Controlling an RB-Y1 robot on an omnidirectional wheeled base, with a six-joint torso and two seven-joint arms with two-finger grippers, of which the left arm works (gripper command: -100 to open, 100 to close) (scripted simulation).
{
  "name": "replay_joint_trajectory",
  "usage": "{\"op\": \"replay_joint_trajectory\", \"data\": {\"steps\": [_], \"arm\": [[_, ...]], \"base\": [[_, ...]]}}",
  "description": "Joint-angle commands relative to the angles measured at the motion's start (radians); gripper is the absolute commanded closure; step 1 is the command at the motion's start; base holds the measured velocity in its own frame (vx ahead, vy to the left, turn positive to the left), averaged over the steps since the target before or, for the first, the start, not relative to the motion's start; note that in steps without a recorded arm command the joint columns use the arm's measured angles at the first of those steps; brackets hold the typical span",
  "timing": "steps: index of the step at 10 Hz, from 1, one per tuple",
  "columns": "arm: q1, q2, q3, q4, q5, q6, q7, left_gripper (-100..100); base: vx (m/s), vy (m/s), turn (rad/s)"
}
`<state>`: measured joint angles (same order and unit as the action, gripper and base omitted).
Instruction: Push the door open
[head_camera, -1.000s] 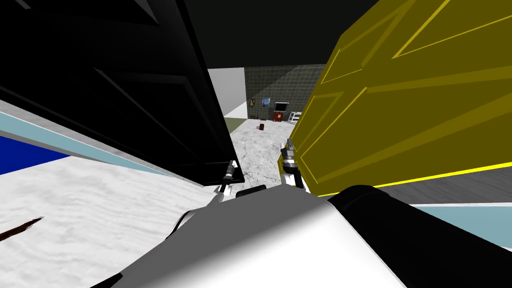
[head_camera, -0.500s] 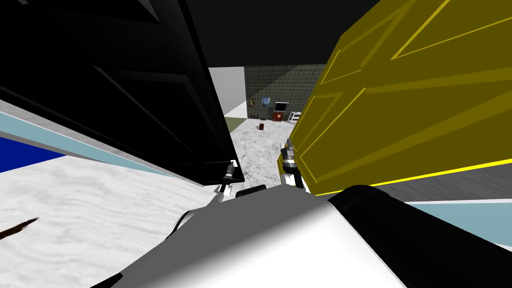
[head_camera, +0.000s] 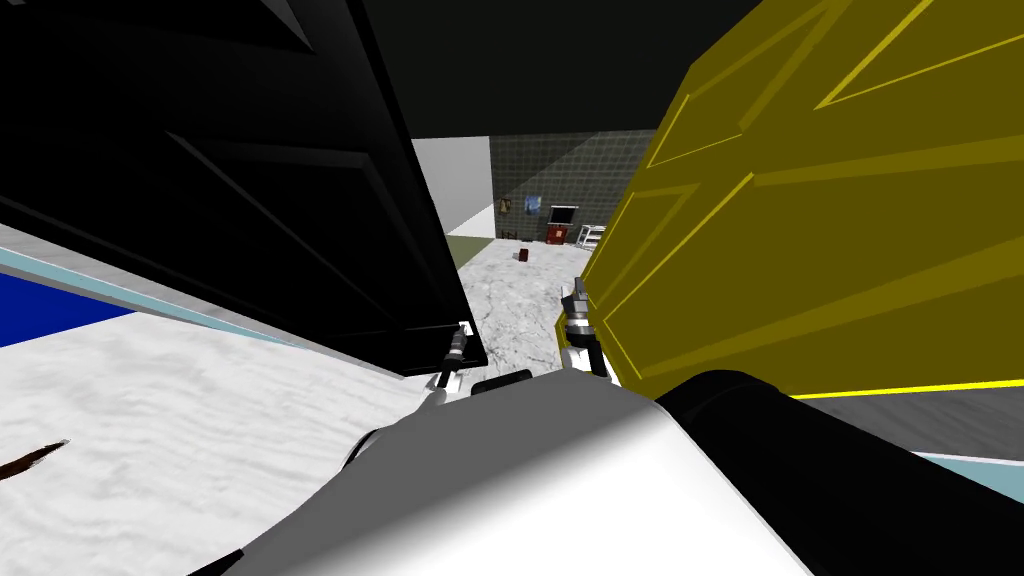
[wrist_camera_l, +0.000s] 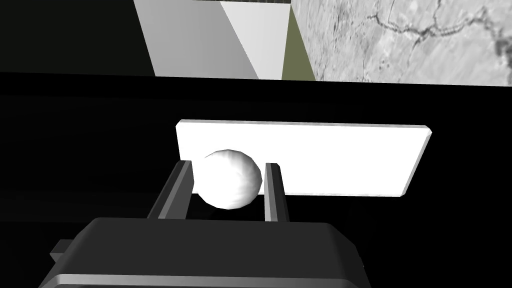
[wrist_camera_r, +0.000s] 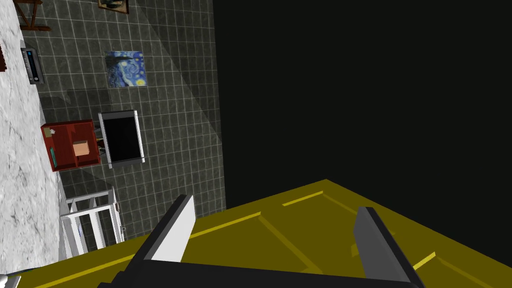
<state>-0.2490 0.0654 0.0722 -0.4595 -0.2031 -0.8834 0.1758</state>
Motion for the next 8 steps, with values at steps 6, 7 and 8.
{"op": "replay_joint_trajectory", "data": {"steps": [6, 7, 8], "arm": [[-0.033, 0.027, 0.053, 0.051, 0.04, -0.021, -0.025, 100], [-0.033, 0.027, 0.053, 0.051, 0.04, -0.021, -0.025, 100], [-0.063, 0.027, 0.053, 0.159, 0.04, -0.039, -0.025, 100]], "base": [[0.137, -0.051, 0.026], [0.135, -0.056, 0.04], [0.076, -0.014, 0.011]]}}
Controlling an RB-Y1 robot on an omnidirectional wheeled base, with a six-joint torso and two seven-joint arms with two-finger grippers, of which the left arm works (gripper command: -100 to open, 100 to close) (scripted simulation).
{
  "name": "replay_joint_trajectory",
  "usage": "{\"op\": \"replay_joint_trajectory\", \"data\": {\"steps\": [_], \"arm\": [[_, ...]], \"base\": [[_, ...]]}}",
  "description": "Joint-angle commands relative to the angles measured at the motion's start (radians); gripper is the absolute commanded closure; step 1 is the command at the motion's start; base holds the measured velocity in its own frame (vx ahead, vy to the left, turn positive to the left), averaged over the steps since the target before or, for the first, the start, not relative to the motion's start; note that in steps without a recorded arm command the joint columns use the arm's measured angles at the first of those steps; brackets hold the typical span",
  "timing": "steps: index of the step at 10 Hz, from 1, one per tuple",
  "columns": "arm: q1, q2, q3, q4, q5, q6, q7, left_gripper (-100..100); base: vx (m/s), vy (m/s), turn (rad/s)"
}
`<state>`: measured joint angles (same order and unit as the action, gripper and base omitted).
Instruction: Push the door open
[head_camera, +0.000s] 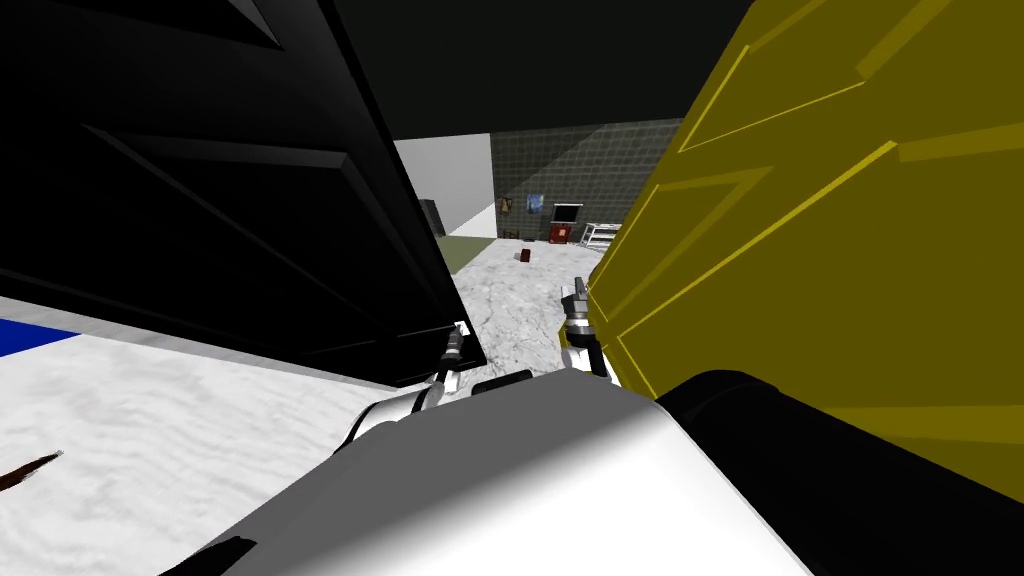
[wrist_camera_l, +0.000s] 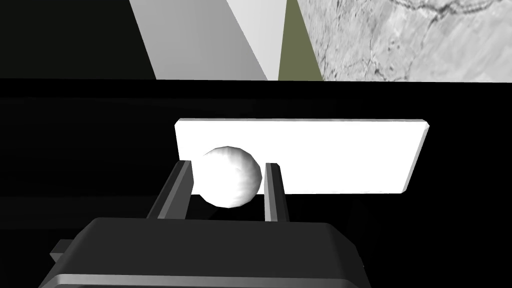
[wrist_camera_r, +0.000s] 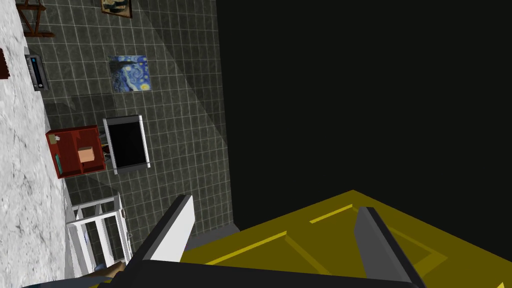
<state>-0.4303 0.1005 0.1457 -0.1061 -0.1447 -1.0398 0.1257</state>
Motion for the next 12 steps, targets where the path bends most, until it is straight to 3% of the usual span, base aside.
{"op": "replay_joint_trajectory", "data": {"steps": [1, 3, 5, 7, 11, 12], "arm": [[0.05, -0.008, -0.02, -0.05, -0.018, 0.05, 0.025, 100], [0.148, -0.008, -0.02, -0.264, -0.018, 0.135, 0.025, 100], [0.148, -0.008, -0.02, -0.303, -0.018, 0.135, 0.025, 100], [0.15, -0.002, -0.001, -0.304, -0.003, 0.139, 0.017, 100], [0.15, -0.002, -0.001, -0.32, -0.003, 0.139, 0.017, 100], [0.15, -0.002, -0.001, -0.304, -0.003, 0.139, 0.017, 100]], "base": [[0.022, 0.024, 0.026], [-0.027, 0.007, -0.031], [-0.026, -0.009, 0.016], [0.129, -0.059, 0.06], [0.047, -0.011, -0.001], [-0.012, 0.006, -0.008]]}}
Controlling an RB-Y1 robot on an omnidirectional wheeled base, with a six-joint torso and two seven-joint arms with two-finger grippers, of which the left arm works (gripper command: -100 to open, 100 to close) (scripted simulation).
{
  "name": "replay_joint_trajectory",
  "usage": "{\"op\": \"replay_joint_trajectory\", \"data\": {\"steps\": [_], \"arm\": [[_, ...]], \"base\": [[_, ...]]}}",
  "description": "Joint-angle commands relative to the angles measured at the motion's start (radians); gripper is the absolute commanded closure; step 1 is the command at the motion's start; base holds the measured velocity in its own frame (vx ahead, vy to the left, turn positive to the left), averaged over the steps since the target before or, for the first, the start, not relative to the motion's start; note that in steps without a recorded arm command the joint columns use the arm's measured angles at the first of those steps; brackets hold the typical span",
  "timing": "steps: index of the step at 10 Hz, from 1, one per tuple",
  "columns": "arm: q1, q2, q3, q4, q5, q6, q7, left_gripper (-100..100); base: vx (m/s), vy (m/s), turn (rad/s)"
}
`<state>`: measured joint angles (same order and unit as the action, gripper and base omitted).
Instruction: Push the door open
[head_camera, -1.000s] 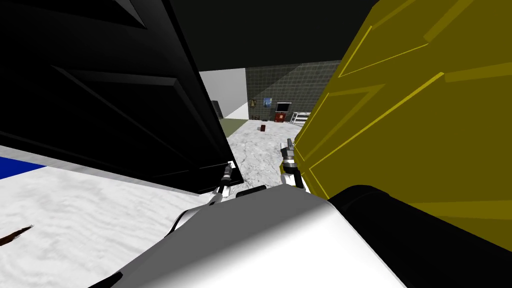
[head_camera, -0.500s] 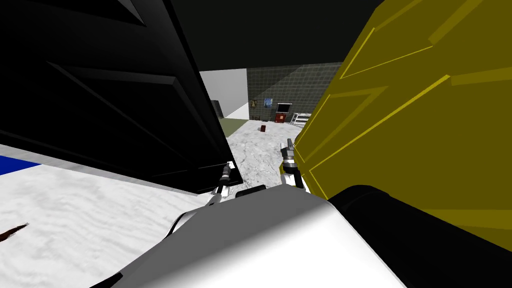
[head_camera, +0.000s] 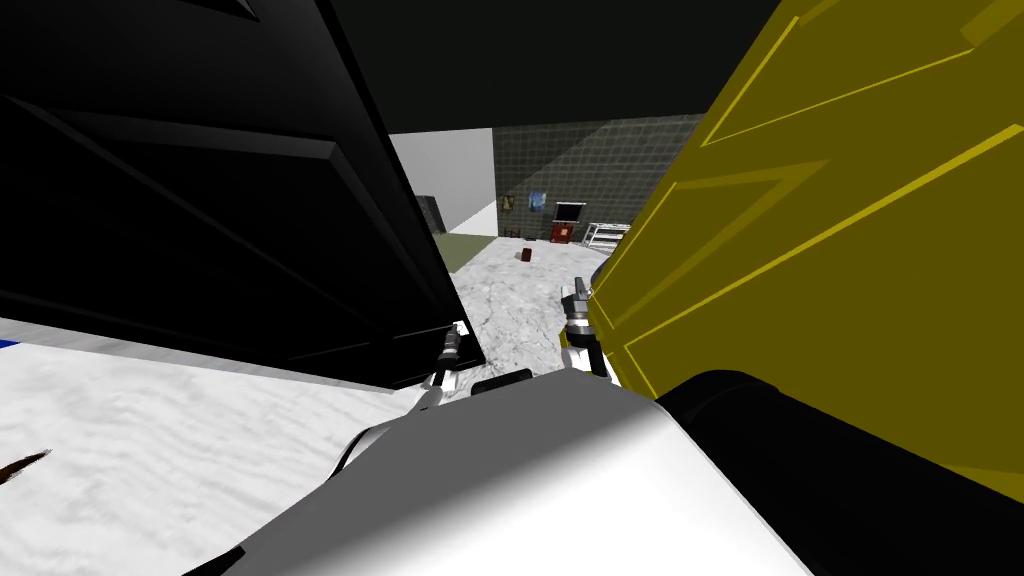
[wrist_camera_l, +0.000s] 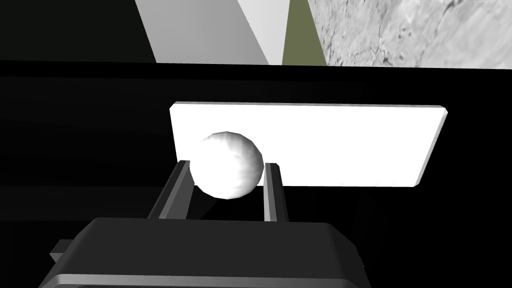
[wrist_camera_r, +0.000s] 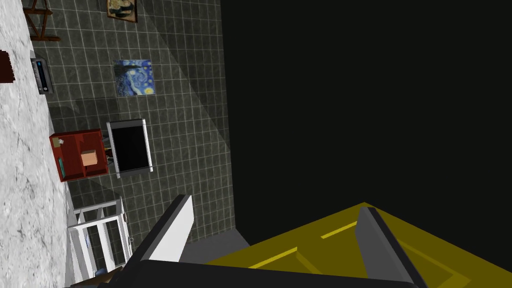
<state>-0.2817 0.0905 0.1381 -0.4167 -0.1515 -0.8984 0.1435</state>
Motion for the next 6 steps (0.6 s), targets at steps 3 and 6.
{"op": "replay_joint_trajectory", "data": {"steps": [3, 6], "arm": [[0.004, 0.014, 0.026, 0.009, 0.019, 0.001, -0.01, 100], [0.004, 0.014, 0.026, 0.005, 0.019, 0.001, -0.01, 100]], "base": [[0.109, -0.07, 0.054], [0.021, 0.009, -0.015]]}}
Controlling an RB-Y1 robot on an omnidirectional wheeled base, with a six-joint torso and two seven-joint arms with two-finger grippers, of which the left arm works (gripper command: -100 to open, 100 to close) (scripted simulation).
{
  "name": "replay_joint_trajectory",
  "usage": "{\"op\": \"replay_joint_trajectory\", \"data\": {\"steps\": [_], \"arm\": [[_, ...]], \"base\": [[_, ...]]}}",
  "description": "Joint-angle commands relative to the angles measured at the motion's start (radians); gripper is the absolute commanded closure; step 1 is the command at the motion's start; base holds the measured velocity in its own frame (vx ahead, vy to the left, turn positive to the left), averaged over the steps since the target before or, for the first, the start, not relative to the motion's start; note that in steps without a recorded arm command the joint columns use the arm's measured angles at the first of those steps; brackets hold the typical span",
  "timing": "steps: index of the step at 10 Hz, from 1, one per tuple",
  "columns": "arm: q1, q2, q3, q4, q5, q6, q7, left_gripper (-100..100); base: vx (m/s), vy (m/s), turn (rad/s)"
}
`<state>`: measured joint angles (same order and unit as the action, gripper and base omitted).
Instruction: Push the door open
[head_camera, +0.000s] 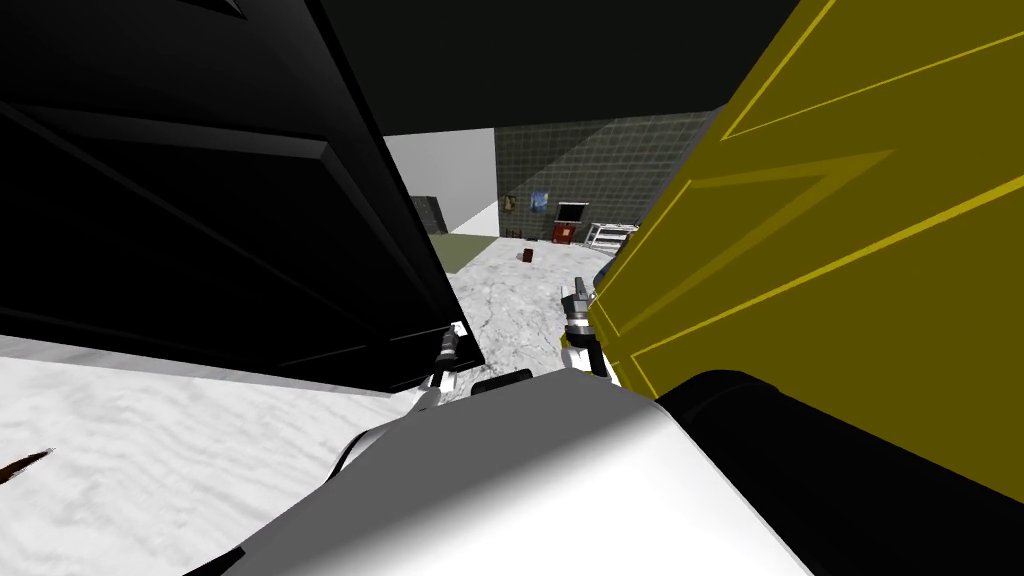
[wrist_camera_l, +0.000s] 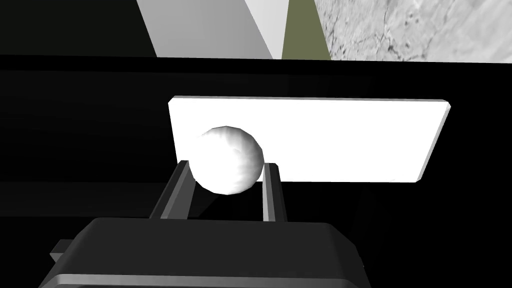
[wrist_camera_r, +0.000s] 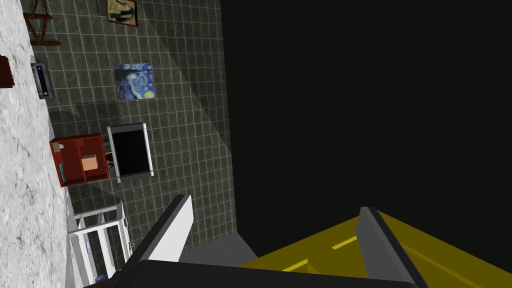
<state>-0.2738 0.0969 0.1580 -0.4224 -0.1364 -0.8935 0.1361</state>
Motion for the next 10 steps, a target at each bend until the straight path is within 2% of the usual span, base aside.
{"op": "replay_joint_trajectory", "data": {"steps": [1, 3, 4, 5, 7, 10], "arm": [[-0.003, 0.011, 0.022, 0.009, 0.016, -0.001, -0.009, 100], [-0.002, 0.014, 0.032, 0.008, 0.024, 0.001, -0.014, 100], [0.0, 0.017, 0.048, 0.007, 0.036, 0.004, -0.021, 100], [0.0, 0.017, 0.048, 0.007, 0.036, 0.004, -0.021, 100], [0.003, 0.022, 0.073, 0.005, 0.056, 0.008, -0.032, 100], [0.003, 0.022, 0.073, -0.019, 0.056, 0.008, -0.032, 100]], "base": [[0.1, -0.065, 0.046], [0.158, -0.084, 0.072], [0.163, -0.077, 0.043], [0.139, -0.064, 0.053], [0.181, -0.082, 0.056], [0.065, -0.028, 0.016]]}}
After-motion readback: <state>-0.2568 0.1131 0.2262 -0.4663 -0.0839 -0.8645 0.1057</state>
